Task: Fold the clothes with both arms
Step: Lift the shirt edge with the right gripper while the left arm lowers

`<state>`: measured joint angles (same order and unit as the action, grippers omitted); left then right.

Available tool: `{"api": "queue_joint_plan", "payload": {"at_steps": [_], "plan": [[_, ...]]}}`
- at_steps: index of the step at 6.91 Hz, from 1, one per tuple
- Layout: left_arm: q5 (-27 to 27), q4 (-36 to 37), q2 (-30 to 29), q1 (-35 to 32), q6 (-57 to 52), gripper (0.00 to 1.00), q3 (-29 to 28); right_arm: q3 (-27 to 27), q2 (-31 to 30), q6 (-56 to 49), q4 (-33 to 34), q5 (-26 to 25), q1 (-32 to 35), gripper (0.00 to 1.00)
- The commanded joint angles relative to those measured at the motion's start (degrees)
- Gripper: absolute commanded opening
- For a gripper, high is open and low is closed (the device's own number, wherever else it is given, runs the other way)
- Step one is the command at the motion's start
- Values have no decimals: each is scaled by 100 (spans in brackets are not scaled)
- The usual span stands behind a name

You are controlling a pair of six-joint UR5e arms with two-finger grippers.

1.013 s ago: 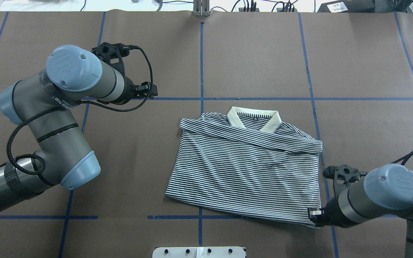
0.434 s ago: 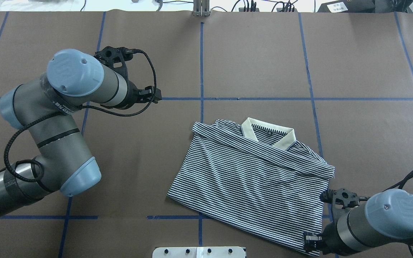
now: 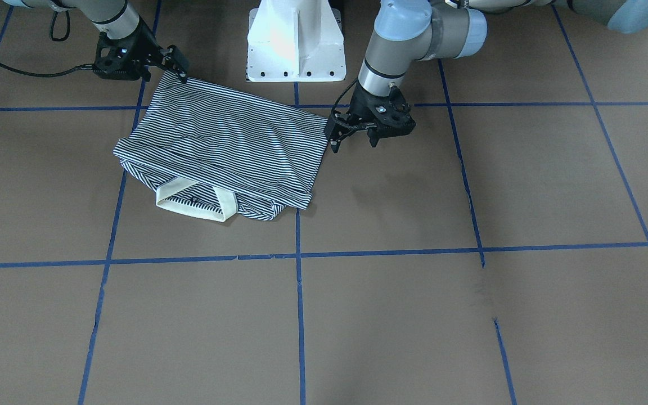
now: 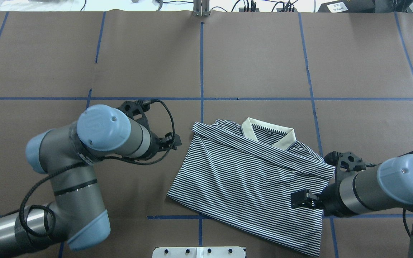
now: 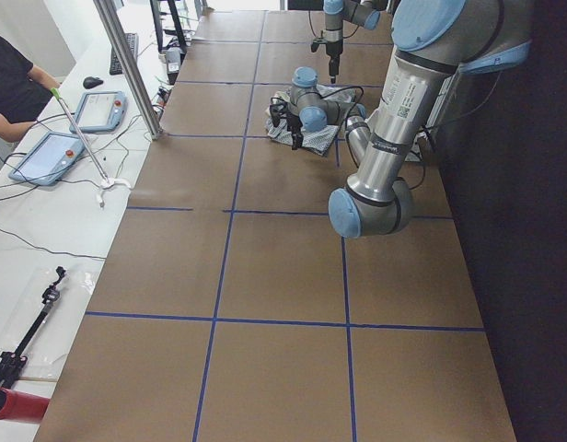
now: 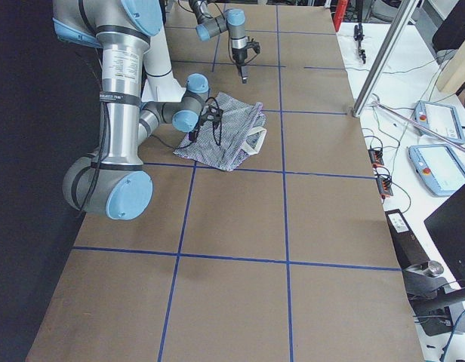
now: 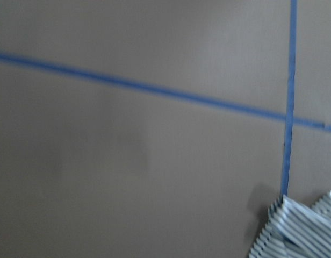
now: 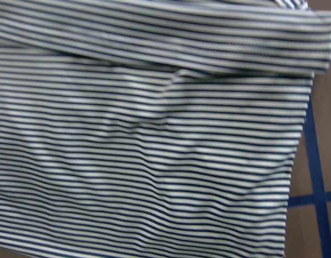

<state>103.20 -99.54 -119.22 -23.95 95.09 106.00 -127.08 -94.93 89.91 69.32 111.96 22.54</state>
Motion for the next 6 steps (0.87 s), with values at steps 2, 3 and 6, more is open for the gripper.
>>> {"api": "queue_joint_plan", "payload": {"at_steps": [2,3,6], "plan": [[-133,31,-58,742,1336,100,-105,43,352,-605,-191,237,839,100],[-491,31,-145,812,1345,100,-323,52,396,-632,-191,282,866,100],[-529,40,-172,856,1345,92,-484,122,423,-632,-191,282,867,100]]}}
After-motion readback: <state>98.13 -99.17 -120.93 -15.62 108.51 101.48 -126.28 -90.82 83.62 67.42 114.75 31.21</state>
